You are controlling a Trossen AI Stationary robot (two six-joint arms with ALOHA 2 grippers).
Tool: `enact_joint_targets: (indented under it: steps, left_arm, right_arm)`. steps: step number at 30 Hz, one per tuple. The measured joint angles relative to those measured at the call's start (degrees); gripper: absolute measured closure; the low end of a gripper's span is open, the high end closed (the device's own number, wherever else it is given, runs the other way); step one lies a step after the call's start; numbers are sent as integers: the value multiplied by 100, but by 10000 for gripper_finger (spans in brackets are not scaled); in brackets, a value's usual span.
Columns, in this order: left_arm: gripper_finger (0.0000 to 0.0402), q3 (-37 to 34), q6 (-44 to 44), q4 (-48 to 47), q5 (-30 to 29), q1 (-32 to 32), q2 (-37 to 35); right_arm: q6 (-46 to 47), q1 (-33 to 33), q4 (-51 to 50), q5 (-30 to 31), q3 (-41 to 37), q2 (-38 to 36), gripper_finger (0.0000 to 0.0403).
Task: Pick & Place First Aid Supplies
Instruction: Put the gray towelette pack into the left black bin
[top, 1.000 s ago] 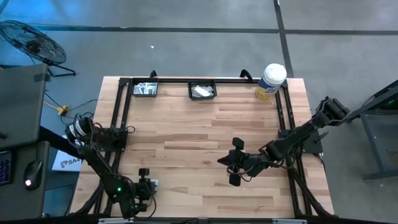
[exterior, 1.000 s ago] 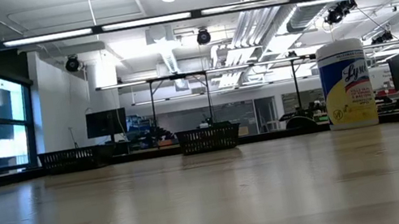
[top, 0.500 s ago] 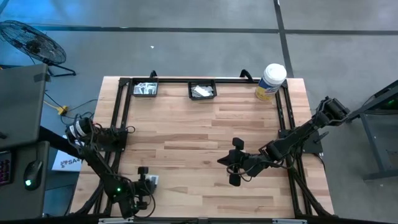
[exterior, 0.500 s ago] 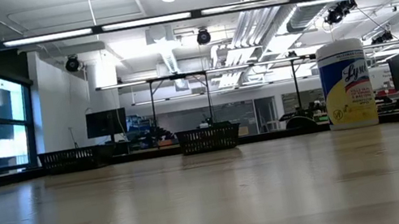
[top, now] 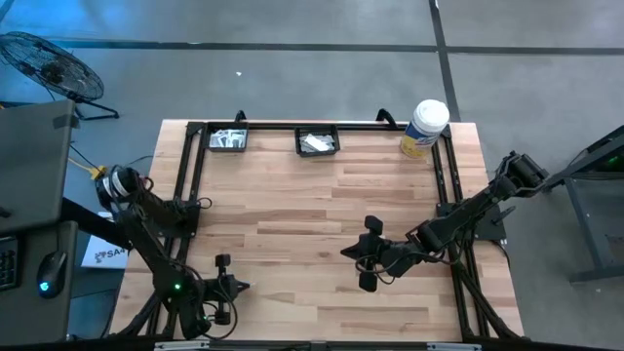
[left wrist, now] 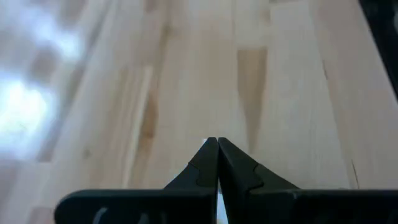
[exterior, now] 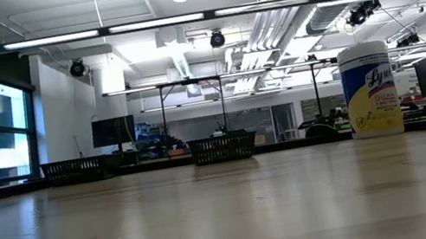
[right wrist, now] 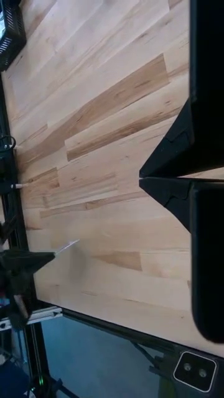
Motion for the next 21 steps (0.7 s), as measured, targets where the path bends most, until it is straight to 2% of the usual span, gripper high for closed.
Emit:
enact_joint_targets:
  steps: [7, 12, 16, 21]
  left_arm:
    - [401, 4, -281, -643, -511, 3, -467]
    - [401, 6, -451, -1122, -559, 284, -681]
    - [401, 10, -377, -1547, -525, 920, -913]
    - [401, 10, 236, -2132, -467, 2023, -1332]
  right_arm:
    - [2, 0, 2, 1, 0, 0, 399]
    - [34, 0, 2, 1, 0, 0, 401]
    - [332, 0, 4, -4, 0, 0, 399]
    - [428, 37, 4, 59, 0, 0, 402]
